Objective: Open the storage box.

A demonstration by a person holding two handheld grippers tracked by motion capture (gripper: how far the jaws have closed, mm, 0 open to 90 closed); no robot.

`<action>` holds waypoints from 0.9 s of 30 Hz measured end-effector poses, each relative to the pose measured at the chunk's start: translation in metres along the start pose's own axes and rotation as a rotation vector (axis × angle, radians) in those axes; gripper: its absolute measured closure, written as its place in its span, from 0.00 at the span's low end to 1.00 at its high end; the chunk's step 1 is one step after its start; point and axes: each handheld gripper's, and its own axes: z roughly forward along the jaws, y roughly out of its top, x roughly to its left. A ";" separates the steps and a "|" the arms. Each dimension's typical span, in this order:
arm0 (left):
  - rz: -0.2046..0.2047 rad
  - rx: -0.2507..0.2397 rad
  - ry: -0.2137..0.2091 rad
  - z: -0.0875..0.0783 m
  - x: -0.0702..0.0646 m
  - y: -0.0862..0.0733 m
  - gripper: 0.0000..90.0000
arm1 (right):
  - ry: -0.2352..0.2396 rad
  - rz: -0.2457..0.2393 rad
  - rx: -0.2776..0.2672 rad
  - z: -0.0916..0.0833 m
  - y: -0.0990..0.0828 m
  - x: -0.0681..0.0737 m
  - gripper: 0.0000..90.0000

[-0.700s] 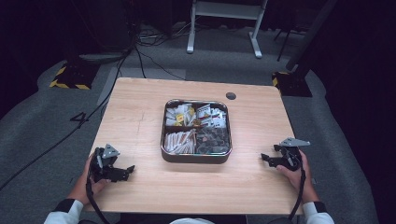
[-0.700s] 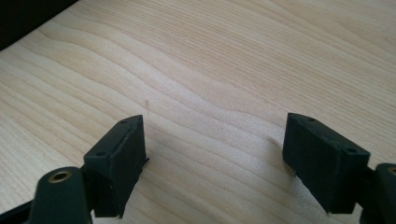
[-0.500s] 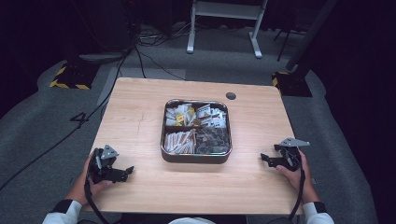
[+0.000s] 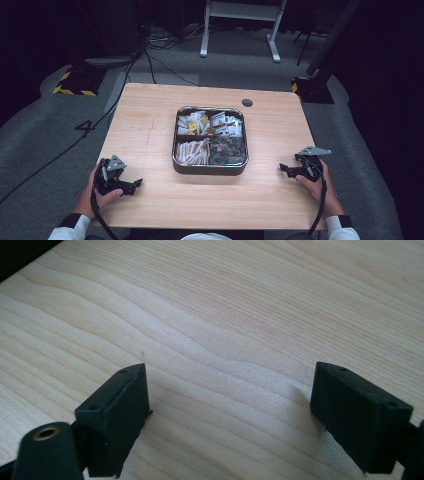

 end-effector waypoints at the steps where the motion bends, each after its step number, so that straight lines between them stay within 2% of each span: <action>1: 0.001 0.001 -0.006 0.000 0.001 0.000 0.00 | 0.006 -0.004 0.014 0.000 0.002 -0.001 0.18; 7: 0.012 0.000 -0.010 -0.001 0.003 -0.001 0.00 | 0.024 -0.017 0.009 0.000 0.002 -0.003 0.20; 9: 0.012 0.000 -0.010 -0.001 0.003 -0.001 0.00 | 0.033 -0.024 -0.010 -0.001 0.004 -0.004 0.23; 15: 0.011 -0.001 -0.008 -0.001 0.003 -0.002 0.00 | 0.041 -0.019 -0.054 -0.007 0.015 -0.003 0.22; 21: 0.009 -0.001 -0.007 -0.002 0.003 -0.002 0.00 | 0.098 -0.051 -0.081 -0.013 0.037 0.007 0.24; 27: 0.009 -0.002 -0.007 -0.002 0.003 -0.002 0.00 | 0.117 -0.099 -0.095 -0.013 0.059 0.017 0.26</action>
